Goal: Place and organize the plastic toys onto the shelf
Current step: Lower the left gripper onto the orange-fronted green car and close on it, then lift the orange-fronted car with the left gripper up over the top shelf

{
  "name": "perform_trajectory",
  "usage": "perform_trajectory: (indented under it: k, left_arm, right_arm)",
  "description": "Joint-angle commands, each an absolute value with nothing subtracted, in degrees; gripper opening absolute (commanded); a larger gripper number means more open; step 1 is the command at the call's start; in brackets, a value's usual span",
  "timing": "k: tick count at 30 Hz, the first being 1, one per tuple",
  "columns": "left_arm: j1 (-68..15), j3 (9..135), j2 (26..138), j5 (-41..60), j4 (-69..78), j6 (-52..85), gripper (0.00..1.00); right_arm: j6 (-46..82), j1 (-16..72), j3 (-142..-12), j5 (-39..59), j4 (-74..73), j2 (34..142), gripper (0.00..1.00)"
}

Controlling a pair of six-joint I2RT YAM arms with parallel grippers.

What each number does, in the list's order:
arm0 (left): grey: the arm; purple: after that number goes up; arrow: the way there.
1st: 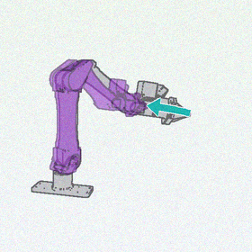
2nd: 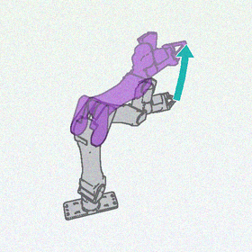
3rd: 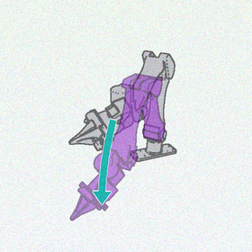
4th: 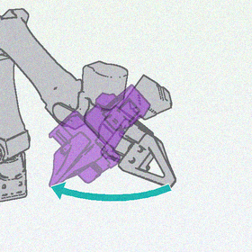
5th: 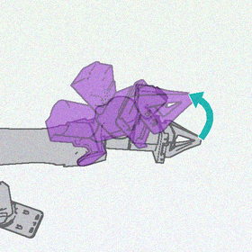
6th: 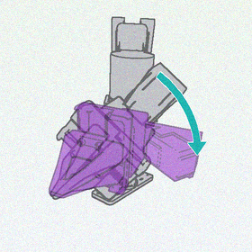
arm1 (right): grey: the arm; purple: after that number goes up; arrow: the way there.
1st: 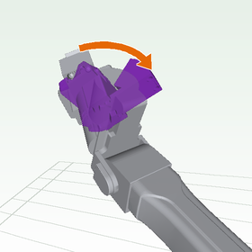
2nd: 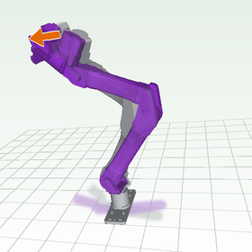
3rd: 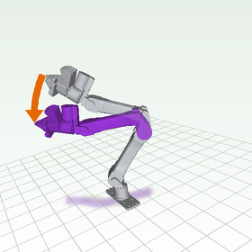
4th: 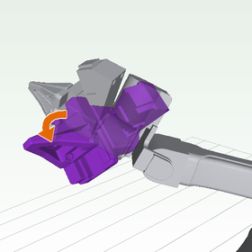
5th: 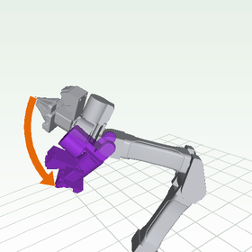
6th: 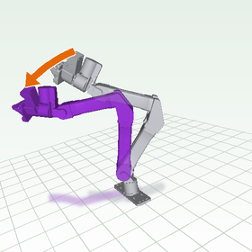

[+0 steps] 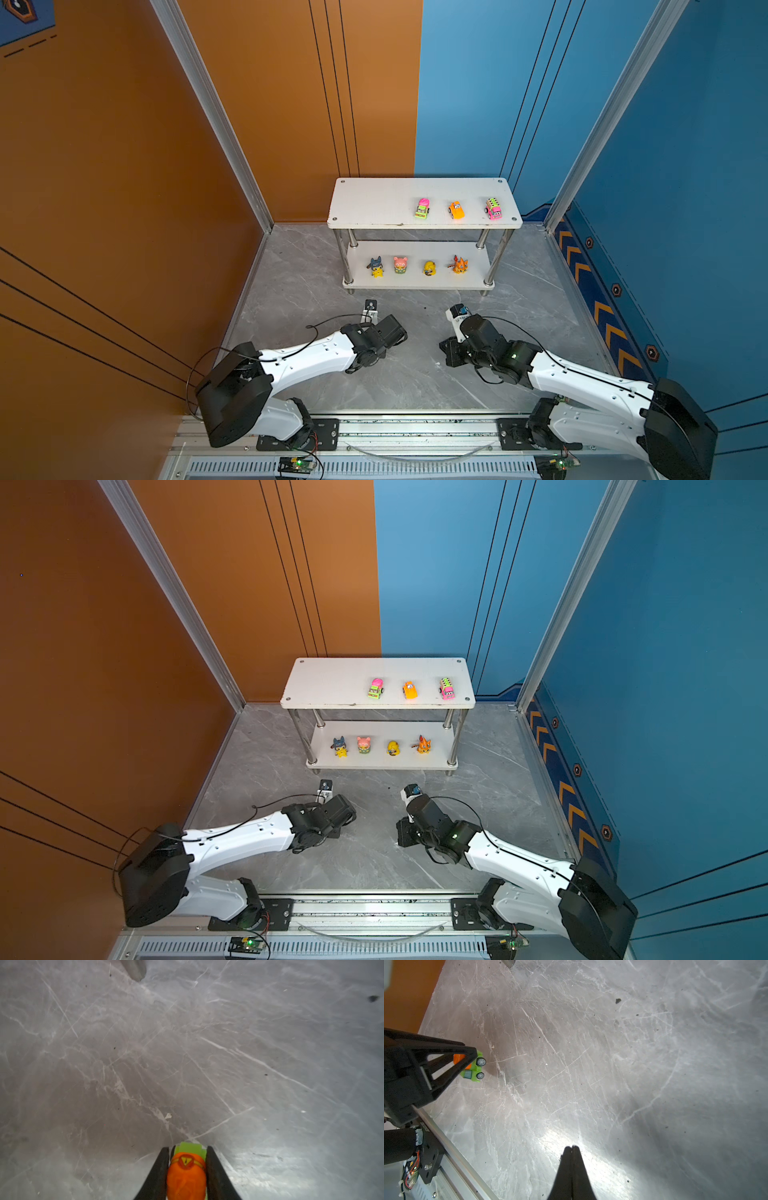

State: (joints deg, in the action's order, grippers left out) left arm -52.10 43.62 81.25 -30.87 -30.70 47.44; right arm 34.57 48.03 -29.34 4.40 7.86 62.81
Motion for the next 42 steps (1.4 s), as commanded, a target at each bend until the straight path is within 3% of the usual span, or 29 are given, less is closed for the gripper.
perform_trajectory:
  k: [1, 12, 17, 21, 23, 30, 36, 38, 42]
  left_arm:
    - [-51.61, 43.08, 83.91, -32.61, -30.81, 52.15, 0.25]
    - [-50.83, 47.12, 82.01, -32.76, -31.70, 49.49, 0.25]
    - [-50.37, 45.23, 84.52, -32.20, -30.00, 51.00, 0.49]
    - [-49.95, 44.74, 86.04, -31.46, -28.17, 51.29, 0.54]
    - [-49.97, 45.00, 86.09, -31.29, -28.13, 51.24, 0.62]
    - [-50.93, 44.23, 84.82, -30.46, -27.95, 51.97, 0.56]
    - [-55.21, 40.65, 77.74, -31.37, -28.14, 54.87, 0.73]
    - [-55.68, 38.89, 75.63, -31.47, -27.76, 54.89, 0.73]
    - [-54.57, 35.65, 74.60, -29.25, -22.70, 51.35, 0.60]
  right_arm:
    - [34.41, 47.91, -27.95, 5.05, 7.65, 61.40, 0.00]
    - [33.23, 46.85, -27.34, 5.36, 7.76, 61.24, 0.00]
    - [33.22, 46.71, -27.05, 6.03, 6.94, 61.87, 0.00]
    - [33.38, 46.75, -26.64, 5.98, 7.00, 61.14, 0.00]
    - [33.49, 46.69, -26.52, 5.81, 7.24, 60.67, 0.00]
    - [33.66, 46.58, -25.93, 5.64, 7.23, 60.36, 0.00]
    - [33.75, 46.58, -26.27, 6.18, 7.06, 61.30, 0.00]
    - [33.88, 46.64, -26.37, 6.33, 6.86, 61.52, 0.00]
    - [34.45, 46.75, -26.64, 6.42, 6.96, 60.96, 0.00]
